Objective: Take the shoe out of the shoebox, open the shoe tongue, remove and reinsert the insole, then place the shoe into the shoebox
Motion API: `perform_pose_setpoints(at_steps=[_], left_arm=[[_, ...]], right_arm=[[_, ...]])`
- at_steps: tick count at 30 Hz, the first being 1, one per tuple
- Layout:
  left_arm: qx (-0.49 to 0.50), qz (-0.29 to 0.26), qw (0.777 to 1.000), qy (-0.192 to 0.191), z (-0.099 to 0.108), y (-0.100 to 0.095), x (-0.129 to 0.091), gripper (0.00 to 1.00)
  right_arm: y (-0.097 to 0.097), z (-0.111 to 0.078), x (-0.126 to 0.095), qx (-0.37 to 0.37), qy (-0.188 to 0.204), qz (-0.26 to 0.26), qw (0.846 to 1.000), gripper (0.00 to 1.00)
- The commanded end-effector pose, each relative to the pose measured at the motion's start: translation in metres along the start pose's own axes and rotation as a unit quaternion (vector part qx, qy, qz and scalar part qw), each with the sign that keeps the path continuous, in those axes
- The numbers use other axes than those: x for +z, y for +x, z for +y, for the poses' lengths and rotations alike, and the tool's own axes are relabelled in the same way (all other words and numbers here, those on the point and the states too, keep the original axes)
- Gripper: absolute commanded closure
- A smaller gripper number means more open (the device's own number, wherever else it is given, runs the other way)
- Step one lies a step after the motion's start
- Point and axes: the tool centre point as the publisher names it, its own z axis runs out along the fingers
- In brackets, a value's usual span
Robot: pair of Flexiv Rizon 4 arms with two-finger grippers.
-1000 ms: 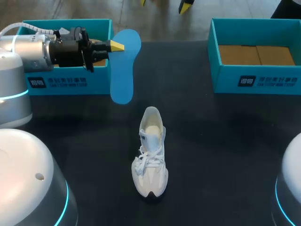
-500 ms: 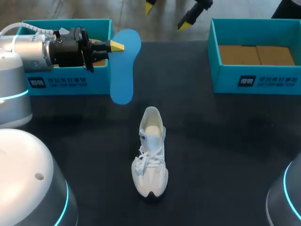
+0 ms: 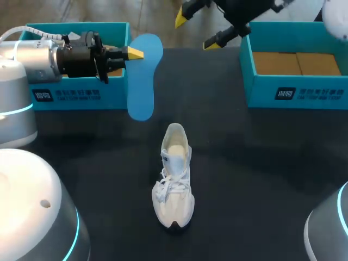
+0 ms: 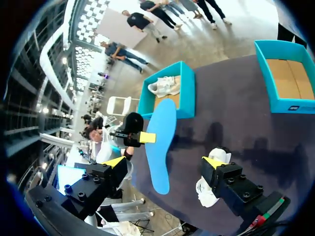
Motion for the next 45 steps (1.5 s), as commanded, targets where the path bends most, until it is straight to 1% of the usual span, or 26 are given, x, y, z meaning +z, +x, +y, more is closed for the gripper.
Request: perform_pose_setpoints(at_steps=[1,7,13,23,30,45], left_arm=[[0.0,-0.002,1.0,0.0,0.0003,0.0006,0.0,1.0],[0.0,-0.002,1.0,0.0,0.0003,0.0006,0.0,1.0],[0.0,-0.002,1.0,0.0,0.0003,0.0006,0.0,1.0],[0.0,-0.002,1.0,0.0,0.0003,0.0006,0.0,1.0],[0.0,-0.002,1.0,0.0,0.0003,0.0006,0.0,1.0],[0.0,-0.002,1.0,0.0,0.0003,0.0006,0.0,1.0]], right_arm=[[-0.0072,-0.0033,0.0027,-0.012,-0.003,0.281,0.96,0.0],[-0.0077,0.0012,0.0042,-0.02,0.009,0.292,0.956,0.0],[-0.0084,0.0038,0.0074,-0.025,0.018,0.291,0.956,0.0],[-0.0115,0.0044,0.0124,-0.051,0.009,0.254,0.966,0.0],[-0.0081,0.0027,0.0079,-0.073,0.013,0.227,0.971,0.0],[-0.0084,0.0018,0.0061,-0.074,0.012,0.228,0.971,0.0]])
